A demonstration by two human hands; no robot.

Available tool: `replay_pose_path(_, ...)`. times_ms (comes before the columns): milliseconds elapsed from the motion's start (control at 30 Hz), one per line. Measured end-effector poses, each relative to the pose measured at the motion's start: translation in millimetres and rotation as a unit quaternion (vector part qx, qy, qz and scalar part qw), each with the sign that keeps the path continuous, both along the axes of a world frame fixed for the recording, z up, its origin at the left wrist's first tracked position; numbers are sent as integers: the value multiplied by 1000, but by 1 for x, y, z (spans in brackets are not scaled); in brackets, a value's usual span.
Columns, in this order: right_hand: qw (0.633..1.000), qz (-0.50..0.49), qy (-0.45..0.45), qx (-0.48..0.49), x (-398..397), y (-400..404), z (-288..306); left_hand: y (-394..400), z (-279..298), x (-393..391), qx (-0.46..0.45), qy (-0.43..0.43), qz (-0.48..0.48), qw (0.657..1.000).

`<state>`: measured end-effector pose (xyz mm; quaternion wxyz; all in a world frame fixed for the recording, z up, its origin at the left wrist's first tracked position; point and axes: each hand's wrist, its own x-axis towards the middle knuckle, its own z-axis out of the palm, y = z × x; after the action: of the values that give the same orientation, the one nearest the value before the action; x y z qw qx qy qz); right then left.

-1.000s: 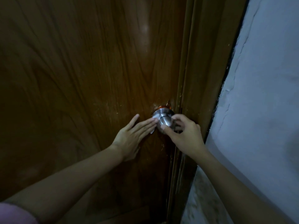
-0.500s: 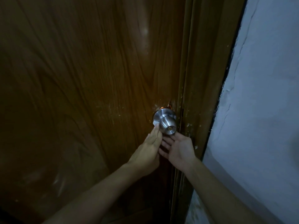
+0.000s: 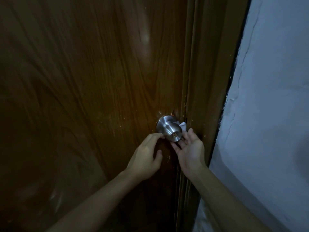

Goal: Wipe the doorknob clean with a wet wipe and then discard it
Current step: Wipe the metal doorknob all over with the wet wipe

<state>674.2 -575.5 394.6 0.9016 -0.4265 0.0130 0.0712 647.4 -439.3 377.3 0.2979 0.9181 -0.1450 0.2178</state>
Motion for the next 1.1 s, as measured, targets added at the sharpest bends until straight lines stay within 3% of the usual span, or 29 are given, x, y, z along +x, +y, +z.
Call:
replay_pose_path(200,984,-30,-65,-162,-1,15,-4,1,12,5,-35,-27,11,999)
replay_pose_path(400,926,-84,-138,-340,6,15,-3,6,16,6,-31,-28,8,999)
replay_pose_path(600,773,-130,-317,-534,17,11,4,9,14,7,-47,-31,-3,998)
replay_pose_path(767,628,-89,-446,-631,15,1,0,10,12,8,-47,-38,-3,998)
replay_pose_path(800,627,-80,-453,-628,16,-1,0,9,13,7,-49,-38,-2,998)
replay_pose_path(933,738,-102,-367,-557,20,2,4,4,17,4,17,-87,12,996)
replay_pose_path(1000,728,-111,-357,-575,17,7,2,3,20,4,53,-110,2,993)
replay_pose_path(1100,657,-91,-415,-623,13,4,0,4,21,7,43,-104,10,994)
